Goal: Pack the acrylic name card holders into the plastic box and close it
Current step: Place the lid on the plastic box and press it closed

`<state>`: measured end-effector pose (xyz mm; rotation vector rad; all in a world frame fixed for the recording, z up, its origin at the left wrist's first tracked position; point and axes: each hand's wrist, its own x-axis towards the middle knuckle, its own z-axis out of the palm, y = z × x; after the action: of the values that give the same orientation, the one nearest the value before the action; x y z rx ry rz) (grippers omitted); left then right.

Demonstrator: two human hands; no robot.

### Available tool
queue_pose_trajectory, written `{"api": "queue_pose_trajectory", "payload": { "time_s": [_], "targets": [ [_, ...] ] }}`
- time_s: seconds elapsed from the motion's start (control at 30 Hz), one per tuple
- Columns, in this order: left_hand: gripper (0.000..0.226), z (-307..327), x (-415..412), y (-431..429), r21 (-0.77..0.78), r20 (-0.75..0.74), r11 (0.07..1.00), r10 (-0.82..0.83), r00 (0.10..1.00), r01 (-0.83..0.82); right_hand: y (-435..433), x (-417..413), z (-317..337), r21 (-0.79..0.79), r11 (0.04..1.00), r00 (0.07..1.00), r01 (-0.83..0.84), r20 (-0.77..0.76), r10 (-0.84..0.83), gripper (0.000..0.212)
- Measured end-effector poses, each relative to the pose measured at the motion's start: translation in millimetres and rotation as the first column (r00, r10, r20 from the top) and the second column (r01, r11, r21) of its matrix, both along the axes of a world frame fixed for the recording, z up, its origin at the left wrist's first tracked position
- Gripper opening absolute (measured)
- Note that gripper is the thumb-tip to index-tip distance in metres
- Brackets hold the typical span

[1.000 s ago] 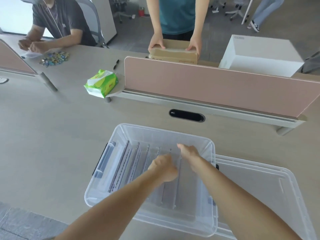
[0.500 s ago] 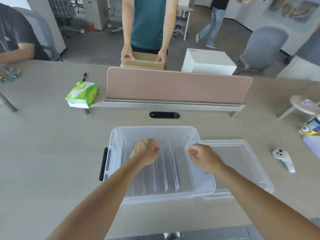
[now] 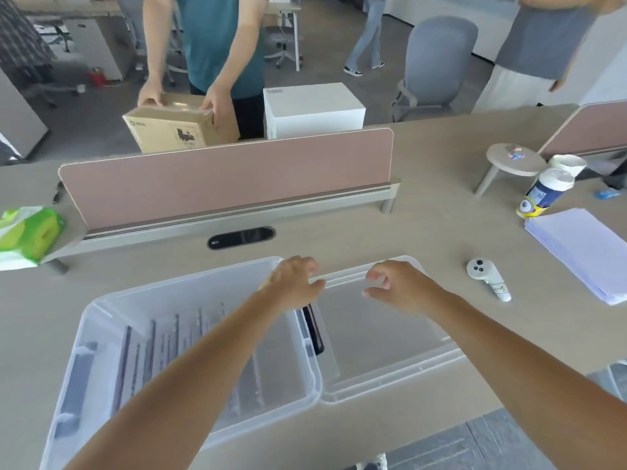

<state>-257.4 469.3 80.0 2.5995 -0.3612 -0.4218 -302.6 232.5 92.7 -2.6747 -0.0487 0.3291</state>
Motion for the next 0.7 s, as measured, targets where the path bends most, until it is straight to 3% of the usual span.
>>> {"api": "queue_pose_trajectory", "payload": {
  "time_s": [0.17,0.37,0.53,0.7],
  "targets": [
    [0.078,-6.5,38.6,-49.5,0.259,-0.239,0.961,-0.031,0.971,0.095,-57.8,56.5,-21.7,-0.082,0.985,0.974,-0.15,-0.186,0.133,0.05],
    [0.101,-34.1,74.8,-77.5,0.379,-0.425,0.921,0.085,0.901,0.092,-85.7,123.5,-58.8,-0.207,0.92,0.892,-0.334,-0.386,0.237,0.074],
    [0.117,-65.7,93.4,-107.2,0.417,-0.415,0.907,0.136,0.9,0.054,-84.4,152.3,-95.5,-0.294,0.813,0.839,-0.502,-0.394,0.376,0.081],
    [0.123,-117.2,107.9,-122.2,0.539,-0.371,0.831,0.086,0.925,0.139,-76.5,174.5,-136.5,-0.357,0.748,0.817,-0.559,-0.393,0.423,0.098]
  ]
}}
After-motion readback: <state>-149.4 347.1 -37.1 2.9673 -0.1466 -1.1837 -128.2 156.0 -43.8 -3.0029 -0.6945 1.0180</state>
